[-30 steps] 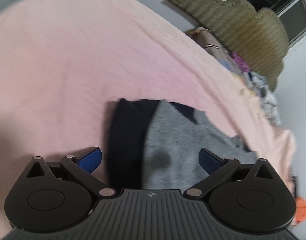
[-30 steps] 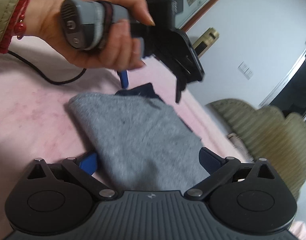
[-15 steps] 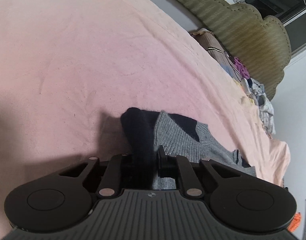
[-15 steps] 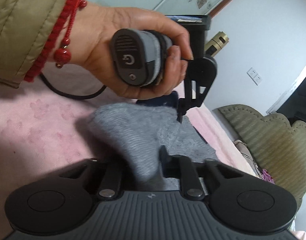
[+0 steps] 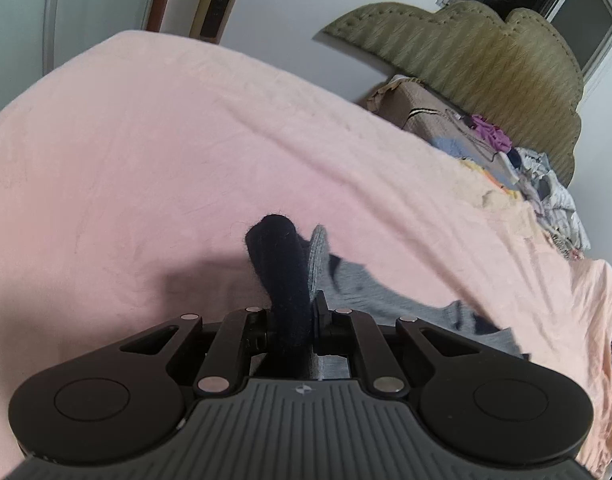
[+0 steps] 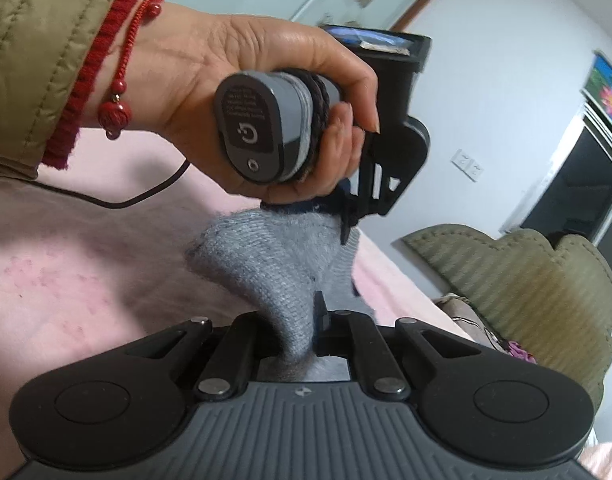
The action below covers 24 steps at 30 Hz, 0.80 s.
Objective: Fold small clothes
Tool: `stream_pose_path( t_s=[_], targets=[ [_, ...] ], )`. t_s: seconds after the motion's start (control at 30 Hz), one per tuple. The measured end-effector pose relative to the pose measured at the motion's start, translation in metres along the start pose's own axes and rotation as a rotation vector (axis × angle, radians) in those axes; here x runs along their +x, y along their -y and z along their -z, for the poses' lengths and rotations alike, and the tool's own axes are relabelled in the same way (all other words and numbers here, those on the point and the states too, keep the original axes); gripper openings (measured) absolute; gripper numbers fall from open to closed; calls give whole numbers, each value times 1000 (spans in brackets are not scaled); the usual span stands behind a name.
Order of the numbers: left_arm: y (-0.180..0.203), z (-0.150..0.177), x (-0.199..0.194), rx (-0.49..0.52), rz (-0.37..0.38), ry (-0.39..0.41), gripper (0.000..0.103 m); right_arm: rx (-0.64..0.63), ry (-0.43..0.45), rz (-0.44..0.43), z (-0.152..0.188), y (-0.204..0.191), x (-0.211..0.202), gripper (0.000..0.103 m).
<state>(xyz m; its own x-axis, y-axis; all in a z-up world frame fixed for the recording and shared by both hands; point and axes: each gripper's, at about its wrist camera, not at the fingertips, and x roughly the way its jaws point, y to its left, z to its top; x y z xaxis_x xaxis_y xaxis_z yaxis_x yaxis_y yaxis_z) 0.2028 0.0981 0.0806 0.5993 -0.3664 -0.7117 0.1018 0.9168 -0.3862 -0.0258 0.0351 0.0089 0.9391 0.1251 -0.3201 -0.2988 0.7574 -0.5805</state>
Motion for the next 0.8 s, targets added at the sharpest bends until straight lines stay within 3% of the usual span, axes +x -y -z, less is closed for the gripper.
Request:
stream_pose_path(
  t_s=[0.43, 0.8],
  targets=[
    [114, 13, -34, 132, 31, 66, 13, 230, 3, 96, 35, 83, -54, 7],
    [199, 42, -10, 257, 69, 30, 13, 377, -50, 138, 77, 125, -83, 7]
  ],
)
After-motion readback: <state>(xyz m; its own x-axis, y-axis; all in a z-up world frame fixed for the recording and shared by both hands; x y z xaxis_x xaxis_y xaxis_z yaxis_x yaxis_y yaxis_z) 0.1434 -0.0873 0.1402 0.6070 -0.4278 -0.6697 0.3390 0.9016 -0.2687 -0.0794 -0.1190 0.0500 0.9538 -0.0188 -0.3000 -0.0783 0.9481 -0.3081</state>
